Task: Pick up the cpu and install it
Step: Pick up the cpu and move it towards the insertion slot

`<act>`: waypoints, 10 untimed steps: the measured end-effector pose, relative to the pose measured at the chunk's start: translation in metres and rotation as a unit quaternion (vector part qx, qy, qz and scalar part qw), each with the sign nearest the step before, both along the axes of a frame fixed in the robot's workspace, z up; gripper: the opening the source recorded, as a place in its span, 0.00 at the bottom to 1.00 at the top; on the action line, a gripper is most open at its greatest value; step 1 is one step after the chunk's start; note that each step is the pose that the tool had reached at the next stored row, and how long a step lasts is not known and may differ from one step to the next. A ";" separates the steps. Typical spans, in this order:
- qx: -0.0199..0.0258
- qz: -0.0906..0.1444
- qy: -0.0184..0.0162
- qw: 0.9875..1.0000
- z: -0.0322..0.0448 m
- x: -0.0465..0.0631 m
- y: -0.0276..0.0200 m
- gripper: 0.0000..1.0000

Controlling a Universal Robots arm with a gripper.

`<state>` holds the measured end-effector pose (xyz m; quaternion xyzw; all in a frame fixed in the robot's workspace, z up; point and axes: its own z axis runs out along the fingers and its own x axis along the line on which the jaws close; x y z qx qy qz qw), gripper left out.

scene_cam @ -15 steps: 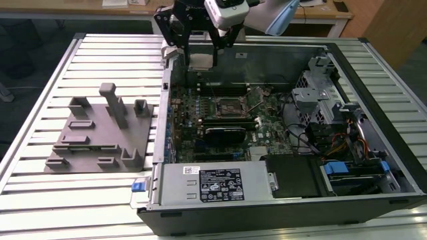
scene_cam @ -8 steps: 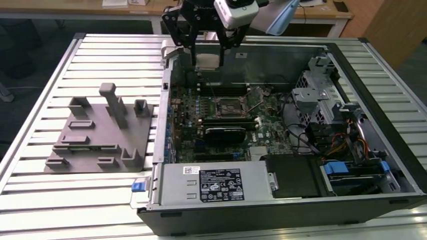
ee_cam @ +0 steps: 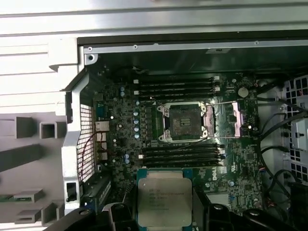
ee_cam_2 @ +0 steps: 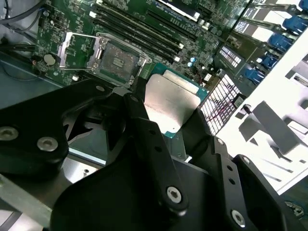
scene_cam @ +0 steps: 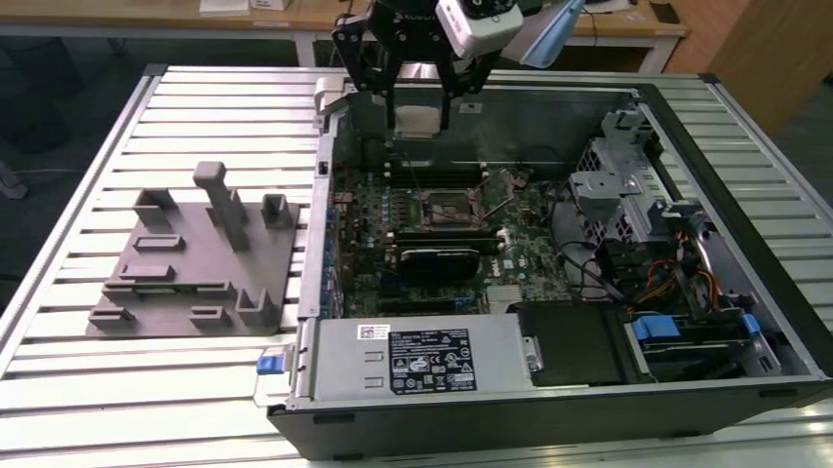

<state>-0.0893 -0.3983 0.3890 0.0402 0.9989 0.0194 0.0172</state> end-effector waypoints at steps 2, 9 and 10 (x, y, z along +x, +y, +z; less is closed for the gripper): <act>0.000 0.000 0.000 1.000 0.0001 0.000 0.0000 0.54; -0.001 0.000 0.000 1.000 -0.0061 0.001 0.0000 0.54; -0.001 0.000 0.000 1.000 -0.0075 0.001 0.0001 0.54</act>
